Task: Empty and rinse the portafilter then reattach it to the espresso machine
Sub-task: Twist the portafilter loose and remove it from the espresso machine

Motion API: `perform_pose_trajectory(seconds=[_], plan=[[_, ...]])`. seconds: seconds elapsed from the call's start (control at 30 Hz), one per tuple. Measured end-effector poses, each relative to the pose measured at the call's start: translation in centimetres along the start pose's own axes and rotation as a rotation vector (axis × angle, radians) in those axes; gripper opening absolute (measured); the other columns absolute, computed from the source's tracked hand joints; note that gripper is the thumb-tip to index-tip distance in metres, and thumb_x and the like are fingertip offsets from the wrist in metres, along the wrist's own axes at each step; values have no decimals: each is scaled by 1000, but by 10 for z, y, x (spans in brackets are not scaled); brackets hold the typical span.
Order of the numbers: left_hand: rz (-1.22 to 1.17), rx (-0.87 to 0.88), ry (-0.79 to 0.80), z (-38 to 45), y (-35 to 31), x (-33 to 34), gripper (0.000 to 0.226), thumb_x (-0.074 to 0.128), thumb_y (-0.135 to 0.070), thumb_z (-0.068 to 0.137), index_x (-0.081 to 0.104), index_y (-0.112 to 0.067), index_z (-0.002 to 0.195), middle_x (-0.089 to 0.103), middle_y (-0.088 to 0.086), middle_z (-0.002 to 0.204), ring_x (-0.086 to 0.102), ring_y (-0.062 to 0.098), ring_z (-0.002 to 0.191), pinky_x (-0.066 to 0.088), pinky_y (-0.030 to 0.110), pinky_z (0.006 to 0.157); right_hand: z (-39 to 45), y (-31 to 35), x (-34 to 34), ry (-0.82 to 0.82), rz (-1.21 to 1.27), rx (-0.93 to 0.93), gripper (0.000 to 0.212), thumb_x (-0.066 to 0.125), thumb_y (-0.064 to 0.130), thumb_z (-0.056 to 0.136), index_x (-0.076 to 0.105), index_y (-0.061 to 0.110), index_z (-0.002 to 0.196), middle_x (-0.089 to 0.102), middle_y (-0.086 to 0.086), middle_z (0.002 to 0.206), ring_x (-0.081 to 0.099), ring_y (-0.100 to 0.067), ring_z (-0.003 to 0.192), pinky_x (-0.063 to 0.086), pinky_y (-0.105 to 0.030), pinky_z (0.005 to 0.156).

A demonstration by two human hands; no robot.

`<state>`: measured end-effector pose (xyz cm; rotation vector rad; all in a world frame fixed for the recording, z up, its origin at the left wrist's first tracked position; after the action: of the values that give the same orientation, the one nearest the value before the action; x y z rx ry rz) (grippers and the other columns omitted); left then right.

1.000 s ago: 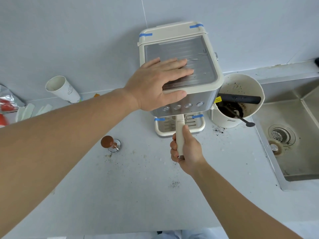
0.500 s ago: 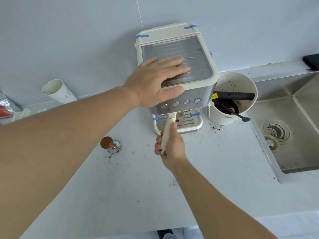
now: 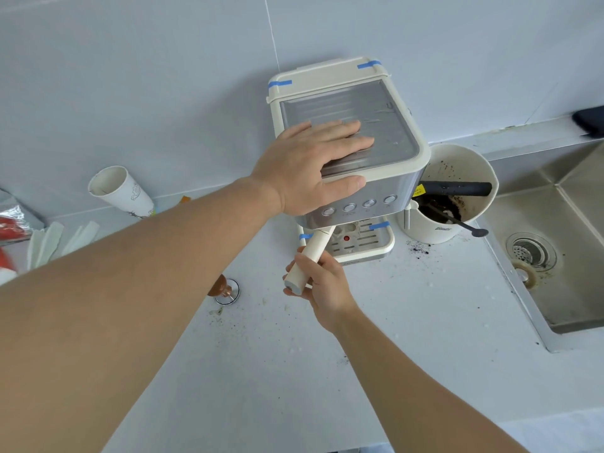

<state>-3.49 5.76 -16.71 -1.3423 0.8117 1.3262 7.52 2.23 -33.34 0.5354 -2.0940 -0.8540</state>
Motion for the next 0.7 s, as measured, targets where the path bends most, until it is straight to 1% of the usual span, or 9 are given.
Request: perform_pose_trajectory(seconds=[0.07, 0.2, 0.33, 0.43, 0.53, 0.6, 0.7], plan=[[-3, 1, -5, 0, 0, 0, 63, 37, -66, 85, 38, -43, 144, 30, -15, 158, 23, 5, 146, 12, 37, 118, 4, 1, 5, -6, -15, -24, 10, 62, 9, 94, 56, 9, 101, 62, -13, 85, 61, -26, 79, 56, -38, 65], [-4, 3, -15, 0, 0, 0, 61, 39, -65, 86, 39, -43, 143, 31, -15, 157, 23, 5, 146, 11, 37, 119, 14, -4, 13, -41, 13, -66, 17, 65, 7, 92, 54, 11, 104, 64, -14, 88, 64, -25, 81, 60, -39, 67], [-10, 9, -20, 0, 0, 0, 61, 40, -65, 87, 39, -43, 143, 31, -15, 157, 24, 5, 146, 11, 37, 118, 23, -7, 18, -57, 55, -70, 23, 66, 7, 92, 53, 4, 110, 65, -14, 88, 64, -28, 83, 61, -46, 74], [-14, 8, -26, 0, 1, 0, 60, 41, -64, 86, 39, -43, 143, 31, -15, 157, 24, 5, 146, 11, 36, 119, 30, -11, 18, -63, 77, -62, 27, 68, 8, 91, 54, 2, 113, 64, -15, 92, 65, -30, 88, 60, -47, 76], [-8, 16, -30, 0, 1, 1, 60, 41, -64, 86, 40, -43, 143, 32, -15, 157, 25, 6, 145, 12, 36, 118, 35, -15, 18, -86, 82, -58, 27, 69, 9, 90, 55, 2, 112, 59, -16, 99, 65, -33, 94, 60, -46, 76], [-3, 19, -32, 1, 1, 1, 60, 41, -64, 87, 39, -43, 143, 32, -14, 157, 25, 6, 145, 12, 36, 118, 36, -20, 18, -93, 103, -45, 24, 69, 9, 90, 54, 3, 109, 58, -19, 101, 64, -33, 94, 60, -44, 74], [-2, 17, -30, 1, 1, 1, 60, 41, -64, 87, 39, -43, 143, 31, -15, 157, 24, 5, 145, 11, 36, 118, 32, -28, 14, -109, 173, -8, 19, 65, 7, 93, 54, 4, 107, 57, -19, 99, 62, -33, 92, 59, -34, 65]])
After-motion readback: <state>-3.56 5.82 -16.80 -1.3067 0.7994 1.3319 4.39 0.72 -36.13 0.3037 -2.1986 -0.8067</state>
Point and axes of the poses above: each hand's wrist, its own z-axis towards the middle knuckle, its own x-axis out of the palm, y = z × x, the point moved 5 cm from there along z, towards the middle knuckle
